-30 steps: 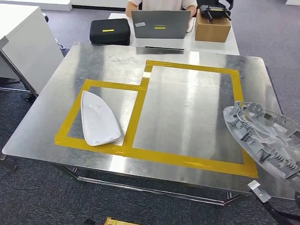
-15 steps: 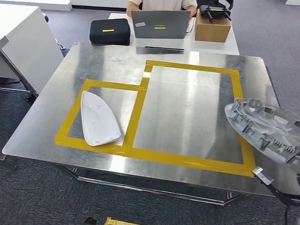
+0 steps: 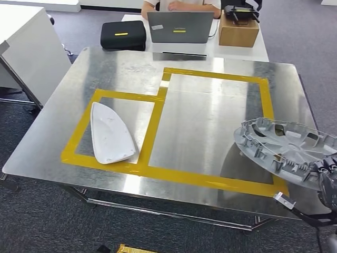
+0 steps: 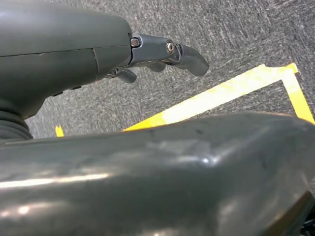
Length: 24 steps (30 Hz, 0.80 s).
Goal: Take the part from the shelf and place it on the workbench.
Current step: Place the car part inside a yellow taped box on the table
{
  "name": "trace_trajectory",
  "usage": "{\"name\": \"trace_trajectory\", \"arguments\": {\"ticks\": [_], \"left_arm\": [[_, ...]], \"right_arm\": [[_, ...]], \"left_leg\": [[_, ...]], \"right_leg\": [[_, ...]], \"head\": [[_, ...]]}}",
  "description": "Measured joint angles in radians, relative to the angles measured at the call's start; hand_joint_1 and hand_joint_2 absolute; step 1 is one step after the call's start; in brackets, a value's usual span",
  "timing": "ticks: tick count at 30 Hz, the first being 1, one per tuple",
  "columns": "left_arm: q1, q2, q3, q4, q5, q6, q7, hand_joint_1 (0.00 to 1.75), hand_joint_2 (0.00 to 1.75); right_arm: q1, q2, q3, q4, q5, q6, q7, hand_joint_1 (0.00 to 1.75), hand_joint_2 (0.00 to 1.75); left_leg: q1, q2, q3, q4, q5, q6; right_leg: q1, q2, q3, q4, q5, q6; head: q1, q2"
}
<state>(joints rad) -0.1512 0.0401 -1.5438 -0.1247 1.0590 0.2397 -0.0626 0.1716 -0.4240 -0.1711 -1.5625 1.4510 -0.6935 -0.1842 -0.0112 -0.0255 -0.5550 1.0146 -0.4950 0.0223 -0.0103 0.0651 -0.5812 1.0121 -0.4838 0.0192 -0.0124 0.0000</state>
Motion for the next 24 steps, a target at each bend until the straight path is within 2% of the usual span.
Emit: {"name": "trace_trajectory", "arguments": {"ticks": [9,18,24], "left_arm": [[-0.01,0.003,0.0,0.0,-0.051,-0.004,0.018,0.0,0.0],[-0.013,0.003,0.0,0.0,-0.065,-0.004,0.022,0.0,0.0],[-0.022,0.004,0.0,0.0,-0.097,-0.004,0.032,0.0,0.0]], "right_arm": [[-0.049,0.008,0.101,-0.036,0.047,0.0,-0.04,1.75,1.75],[-0.07,0.009,0.155,-0.058,0.055,0.0,-0.04,1.75,1.75],[-0.11,0.007,0.239,-0.057,0.066,0.0,-0.009,1.75,1.75]], "left_leg": [[0.0,-0.001,0.0,0.0,0.001,0.0],[0.0,-0.002,-0.002,0.0,0.001,0.0],[0.0,-0.002,-0.002,0.0,0.002,0.0]], "right_leg": [[0.0,-0.001,0.0,0.0,0.0,0.0],[0.0,-0.002,0.0,0.0,0.0,0.0],[0.0,-0.002,-0.001,0.0,0.001,0.0]], "head": [[0.0,0.0],[0.0,0.0],[0.0,0.0]]}}
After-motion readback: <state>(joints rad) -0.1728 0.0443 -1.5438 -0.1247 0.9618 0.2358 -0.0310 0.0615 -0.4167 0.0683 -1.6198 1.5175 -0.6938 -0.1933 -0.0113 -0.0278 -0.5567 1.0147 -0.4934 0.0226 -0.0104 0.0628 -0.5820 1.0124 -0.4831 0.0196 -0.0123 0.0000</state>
